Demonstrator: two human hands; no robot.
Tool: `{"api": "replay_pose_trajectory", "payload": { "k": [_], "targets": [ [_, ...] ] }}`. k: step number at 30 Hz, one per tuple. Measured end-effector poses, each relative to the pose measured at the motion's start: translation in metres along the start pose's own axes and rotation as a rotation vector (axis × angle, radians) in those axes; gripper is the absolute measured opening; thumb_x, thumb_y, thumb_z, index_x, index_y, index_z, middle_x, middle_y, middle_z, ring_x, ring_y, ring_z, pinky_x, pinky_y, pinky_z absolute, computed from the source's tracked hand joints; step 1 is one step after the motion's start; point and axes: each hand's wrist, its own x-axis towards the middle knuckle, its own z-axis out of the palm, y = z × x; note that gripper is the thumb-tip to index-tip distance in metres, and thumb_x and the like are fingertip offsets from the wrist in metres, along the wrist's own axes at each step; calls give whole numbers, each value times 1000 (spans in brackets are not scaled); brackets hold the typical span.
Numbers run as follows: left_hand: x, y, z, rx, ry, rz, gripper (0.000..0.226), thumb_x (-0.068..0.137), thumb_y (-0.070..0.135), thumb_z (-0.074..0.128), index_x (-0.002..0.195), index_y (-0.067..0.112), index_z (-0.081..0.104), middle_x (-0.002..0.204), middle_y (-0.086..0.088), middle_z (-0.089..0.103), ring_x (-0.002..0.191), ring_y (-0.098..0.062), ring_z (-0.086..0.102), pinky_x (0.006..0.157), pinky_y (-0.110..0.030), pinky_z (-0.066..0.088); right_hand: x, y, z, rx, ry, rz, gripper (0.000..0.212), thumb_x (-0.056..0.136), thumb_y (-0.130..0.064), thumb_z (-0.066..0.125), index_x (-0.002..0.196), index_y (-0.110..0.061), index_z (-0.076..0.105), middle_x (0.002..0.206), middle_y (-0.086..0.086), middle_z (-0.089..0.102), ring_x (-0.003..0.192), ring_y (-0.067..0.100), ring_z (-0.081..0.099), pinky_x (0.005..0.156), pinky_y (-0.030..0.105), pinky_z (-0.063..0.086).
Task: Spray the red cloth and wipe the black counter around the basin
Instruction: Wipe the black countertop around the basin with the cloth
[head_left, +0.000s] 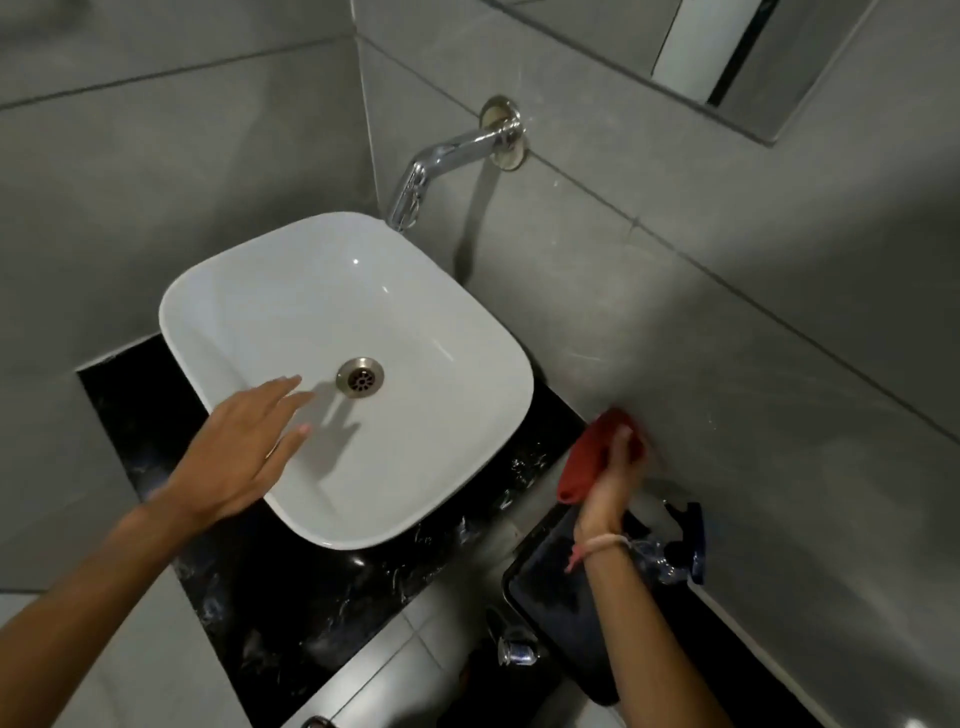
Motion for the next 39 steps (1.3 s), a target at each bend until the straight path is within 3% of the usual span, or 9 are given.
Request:
{"api": "replay_pose_trajectory", "payload": {
  "k": [3,6,10,15,25,28,33,36,39],
  "targets": [
    [1,-3,12,-29,58,-35,56,100,44,26,138,14,54,141,-11,60,135,-30,51,107,-49,39,21,17,32,-521,-197,-319,36,100,-26,58,127,-4,59,129,17,65,115,21,64,105,47,49],
    [4,-6,14,-42,102,-27,49,100,37,32,138,13,53,138,-11,62,135,-30,51,107,-48,39,29,37,40,-931,-328,-561,43,93,-22,60,132,-3,57,148,17,53,138,35,48,117,51,37],
    [7,-10,18,-56,157,-1,44,99,29,37,137,14,53,135,-11,62,133,-30,51,105,-43,36,39,47,31,-990,-345,-641,46,98,-31,48,132,-3,61,149,18,53,140,38,46,122,55,30],
    [7,-11,21,-43,166,4,45,97,29,35,137,14,52,133,-10,62,132,-30,50,102,-41,33,35,54,32,-1124,-355,-720,47,99,-31,40,138,-12,59,153,11,50,146,28,41,127,56,18],
    [0,-9,21,-43,165,28,48,95,28,40,140,12,48,136,-16,58,132,-34,47,105,-47,32,-116,94,44,-1013,-281,-643,34,95,-21,46,111,-2,70,145,16,58,144,31,44,124,52,26],
    [-1,-8,20,-35,163,48,48,95,28,40,140,11,48,135,-17,58,132,-35,48,105,-49,33,-176,102,52,-1003,-279,-581,34,97,-21,51,122,-4,67,147,15,57,148,28,40,126,48,23],
    [-3,-10,19,-17,152,58,49,95,28,40,141,10,46,136,-17,57,133,-35,47,106,-49,33,-284,121,70,-954,-475,-668,51,100,-27,47,148,-11,47,159,7,44,152,23,33,126,46,25],
    [-4,-10,19,-19,120,53,50,96,28,39,142,9,45,138,-18,55,134,-35,44,107,-51,33,-280,123,61,-950,-478,-776,46,97,-25,53,141,-11,57,153,9,52,146,25,44,121,45,36],
    [-3,-10,16,0,106,56,52,95,29,37,143,8,43,138,-18,54,134,-35,44,107,-51,33,-244,114,49,-1017,-355,-693,47,96,-26,52,141,-11,57,151,13,53,142,27,49,118,49,40]
  ]
}}
